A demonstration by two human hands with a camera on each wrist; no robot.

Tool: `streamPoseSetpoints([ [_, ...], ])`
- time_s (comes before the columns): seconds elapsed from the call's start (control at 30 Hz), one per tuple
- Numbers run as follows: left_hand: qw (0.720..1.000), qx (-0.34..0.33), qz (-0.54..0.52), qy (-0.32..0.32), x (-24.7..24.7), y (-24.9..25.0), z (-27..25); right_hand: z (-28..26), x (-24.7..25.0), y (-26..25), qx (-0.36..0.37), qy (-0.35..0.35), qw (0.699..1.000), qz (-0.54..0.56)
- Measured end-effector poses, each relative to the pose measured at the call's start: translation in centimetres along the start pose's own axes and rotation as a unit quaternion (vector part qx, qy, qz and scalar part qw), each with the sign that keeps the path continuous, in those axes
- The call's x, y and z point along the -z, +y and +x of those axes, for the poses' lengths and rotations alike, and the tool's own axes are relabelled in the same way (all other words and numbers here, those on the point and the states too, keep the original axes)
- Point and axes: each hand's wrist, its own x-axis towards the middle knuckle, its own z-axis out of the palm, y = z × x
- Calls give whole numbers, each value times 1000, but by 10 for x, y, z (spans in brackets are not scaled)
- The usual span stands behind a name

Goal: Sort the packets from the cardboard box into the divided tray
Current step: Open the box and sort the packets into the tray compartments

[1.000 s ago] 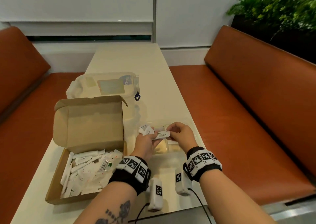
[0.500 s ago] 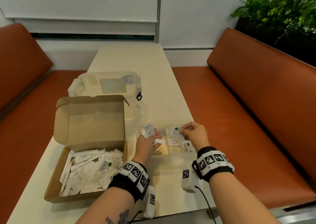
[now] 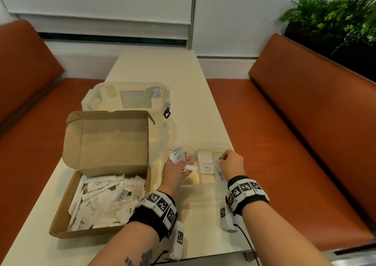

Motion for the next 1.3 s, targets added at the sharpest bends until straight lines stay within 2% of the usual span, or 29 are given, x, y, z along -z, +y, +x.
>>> streamPoseSetpoints([
  [0.13, 1000, 6, 7, -3, 0, 2, -1, 1, -3, -1, 26, -40, 995, -88],
  [0.27, 1000, 11, 5, -6, 1, 3, -1, -2, -6, -1, 61, -83, 973, -205],
  [0.37, 1000, 15, -3, -16, 3, 2, -1, -3, -2, -8, 68, -78, 962, -252],
  [0.43, 1000, 18, -8, -25, 4, 2, -2, -6, 2, -17, 79, -43, 971, -221],
  [0.5, 999, 21, -13, -30, 4, 3, -3, -12, 3, -29, 128, -14, 982, -139],
  [0.57, 999, 23, -21, -31, 3, 4, -3, -21, 1, -42, 156, -74, 985, -29],
  [0.67, 999, 26, -41, -19, 4, 7, -2, -35, -5, -53, 129, -188, 970, 81],
  [0.8, 998, 25, -53, -4, 7, 11, -2, -41, -8, -50, 79, -236, 945, 213],
  [0.97, 999, 18, -37, 10, 9, 17, -2, -40, -6, -48, 86, -249, 931, 254],
  [1.13, 997, -3, -67, 31, 14, 27, 1, -37, -1, -46, 83, -263, 931, 240],
  [1.3, 996, -1, -84, 20, 15, 27, 3, -40, -3, -49, 74, -293, 925, 231],
])
